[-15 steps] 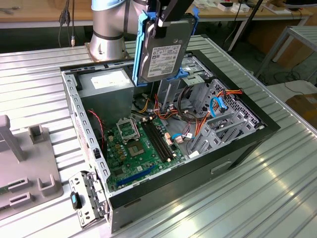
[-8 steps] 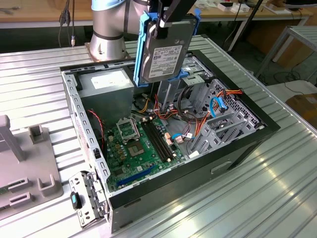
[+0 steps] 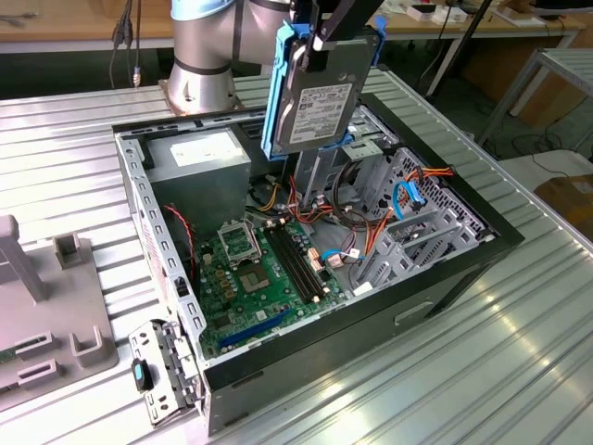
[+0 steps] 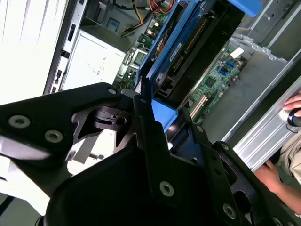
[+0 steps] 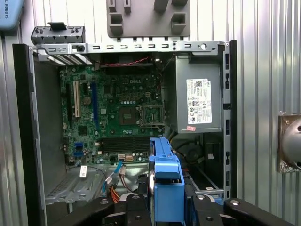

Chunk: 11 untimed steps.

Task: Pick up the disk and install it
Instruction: 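Pick up the disk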

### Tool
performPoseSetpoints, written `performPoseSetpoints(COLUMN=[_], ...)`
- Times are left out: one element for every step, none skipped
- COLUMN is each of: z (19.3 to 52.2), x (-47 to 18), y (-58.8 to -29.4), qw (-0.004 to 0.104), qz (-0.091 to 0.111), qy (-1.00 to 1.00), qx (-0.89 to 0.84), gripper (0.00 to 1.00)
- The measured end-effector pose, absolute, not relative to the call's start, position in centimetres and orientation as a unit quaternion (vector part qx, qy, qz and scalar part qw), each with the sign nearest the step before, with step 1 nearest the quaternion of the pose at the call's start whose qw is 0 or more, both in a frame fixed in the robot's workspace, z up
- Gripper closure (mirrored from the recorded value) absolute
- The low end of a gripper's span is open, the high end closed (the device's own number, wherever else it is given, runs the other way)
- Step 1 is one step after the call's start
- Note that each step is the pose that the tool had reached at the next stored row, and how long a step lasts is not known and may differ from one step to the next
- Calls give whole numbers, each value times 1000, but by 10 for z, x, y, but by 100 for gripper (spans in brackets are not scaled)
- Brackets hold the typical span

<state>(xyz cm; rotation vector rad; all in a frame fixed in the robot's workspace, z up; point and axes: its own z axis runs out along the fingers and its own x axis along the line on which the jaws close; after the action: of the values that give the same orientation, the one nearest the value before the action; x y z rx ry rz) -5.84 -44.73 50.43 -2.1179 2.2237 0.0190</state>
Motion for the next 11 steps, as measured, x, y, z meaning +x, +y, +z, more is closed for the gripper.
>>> performPoseSetpoints(z=[504, 504, 504, 504, 504, 504, 504, 504, 504, 504, 504], x=[-55, -52, -49, -45, -41, -39, -35, -29, -27, -27, -26], y=[-447, -447, -447, -447, -447, -447, -447, -447, -447, -447, -447], qw=[35, 35, 35, 35, 35, 35, 35, 35, 35, 35, 35], qz=[6, 6, 6, 6, 6, 6, 6, 6, 6, 6, 6], qy=[724, 724, 724, 724, 724, 724, 724, 724, 724, 724, 724], qx=[-689, -689, -689, -689, -689, -689, -689, -689, -689, -689, -689], gripper=[63, 63, 63, 63, 63, 63, 63, 63, 63, 63, 63])
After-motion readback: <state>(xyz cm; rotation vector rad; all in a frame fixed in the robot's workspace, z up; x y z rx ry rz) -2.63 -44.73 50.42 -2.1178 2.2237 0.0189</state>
